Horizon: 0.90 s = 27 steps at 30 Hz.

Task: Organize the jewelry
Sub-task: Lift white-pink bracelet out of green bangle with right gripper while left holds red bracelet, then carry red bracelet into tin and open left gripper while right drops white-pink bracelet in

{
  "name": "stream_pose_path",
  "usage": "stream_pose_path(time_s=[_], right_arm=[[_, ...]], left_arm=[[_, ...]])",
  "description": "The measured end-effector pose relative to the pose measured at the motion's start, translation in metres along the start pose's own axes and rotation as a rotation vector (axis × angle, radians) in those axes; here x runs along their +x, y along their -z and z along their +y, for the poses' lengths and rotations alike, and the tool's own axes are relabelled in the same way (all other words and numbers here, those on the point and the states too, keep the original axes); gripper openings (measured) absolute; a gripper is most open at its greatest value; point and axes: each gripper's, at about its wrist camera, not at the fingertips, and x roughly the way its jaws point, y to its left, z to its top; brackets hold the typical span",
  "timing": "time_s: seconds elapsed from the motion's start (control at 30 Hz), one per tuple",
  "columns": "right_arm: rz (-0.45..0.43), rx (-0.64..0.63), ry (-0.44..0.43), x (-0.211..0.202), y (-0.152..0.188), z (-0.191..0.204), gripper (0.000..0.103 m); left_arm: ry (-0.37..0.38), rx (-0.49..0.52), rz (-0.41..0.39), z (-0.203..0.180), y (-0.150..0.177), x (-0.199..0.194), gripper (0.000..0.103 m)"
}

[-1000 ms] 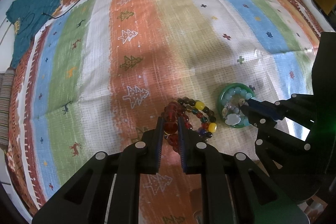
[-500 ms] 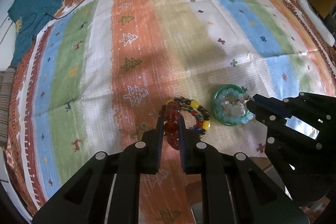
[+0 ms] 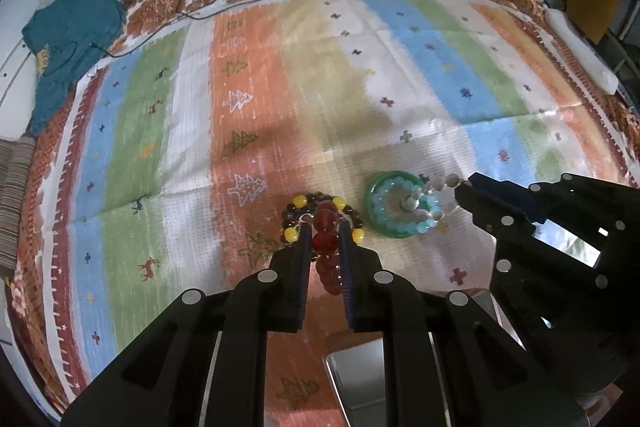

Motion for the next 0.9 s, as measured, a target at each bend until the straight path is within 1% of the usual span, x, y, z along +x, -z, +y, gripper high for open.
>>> stream_pose_path(time_s=[0.1, 0.23, 0.37, 0.67, 0.9], right_arm=[[-0.023, 0.010, -0.002, -0.009, 0.003, 0.000, 0.009], [-0.049, -0.001, 0.020, -0.020, 0.007, 0.003, 0.009], [-0.092, 0.002, 0.024, -0.036, 0.012, 0.005, 0.009], [-0.130, 0.004, -0.006, -0.061, 0.026, 0.012, 0.009], [-0.163, -0.009, -0.024, -0.080, 0.044, 0.021, 0.009]], left_arm=[[0.006, -0.001, -0.025, -0.003, 0.004, -0.012, 0.013], [0.009, 0.006, -0.044, -0.008, 0.011, -0.022, 0.013], [0.019, 0.007, -0.063, -0.012, 0.017, -0.033, 0.013], [0.052, -0.021, -0.115, -0.011, 0.034, -0.061, 0.013], [0.052, -0.023, -0.138, -0.013, 0.051, -0.075, 0.013]])
